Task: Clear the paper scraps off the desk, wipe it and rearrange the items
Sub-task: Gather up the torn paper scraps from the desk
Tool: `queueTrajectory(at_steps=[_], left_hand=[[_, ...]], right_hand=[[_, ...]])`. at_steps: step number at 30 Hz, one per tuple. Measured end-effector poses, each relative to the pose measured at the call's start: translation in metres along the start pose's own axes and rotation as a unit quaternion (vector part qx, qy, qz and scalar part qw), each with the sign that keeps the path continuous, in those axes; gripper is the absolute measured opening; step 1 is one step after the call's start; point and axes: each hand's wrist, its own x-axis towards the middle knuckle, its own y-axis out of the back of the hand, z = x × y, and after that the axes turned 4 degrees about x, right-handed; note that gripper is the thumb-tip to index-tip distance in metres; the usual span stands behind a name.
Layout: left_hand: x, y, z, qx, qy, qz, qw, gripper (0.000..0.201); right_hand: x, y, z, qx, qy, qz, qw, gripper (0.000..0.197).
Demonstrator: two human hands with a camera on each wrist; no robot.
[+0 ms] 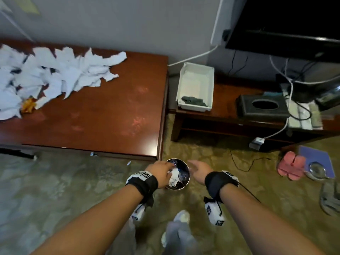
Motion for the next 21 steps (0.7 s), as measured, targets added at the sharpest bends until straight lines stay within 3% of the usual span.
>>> queueTrajectory(at_steps=[5, 12, 21], left_hand=[[-0.034, 0.058, -0.039, 0.035, 0.037, 0.055, 0.997, 0.047], [-0.098, 0.14, -0.158, 0.04, 0.065, 0.095, 0.993, 0.051], [-0.153, 0.195, -0.294, 0.011, 0.111, 0.11, 0.988, 0.057]], right_hand=[[-0.018, 0.007, -0.069, -0.071, 0.025, 0.041, 0.996, 0.052], [-0.025, -0.012, -0.19, -0.109, 0.084, 0.086, 0.987, 0.053], [0.02, -0.053, -0.365, -0.163, 0.156, 0.084, 0.971, 0.054]])
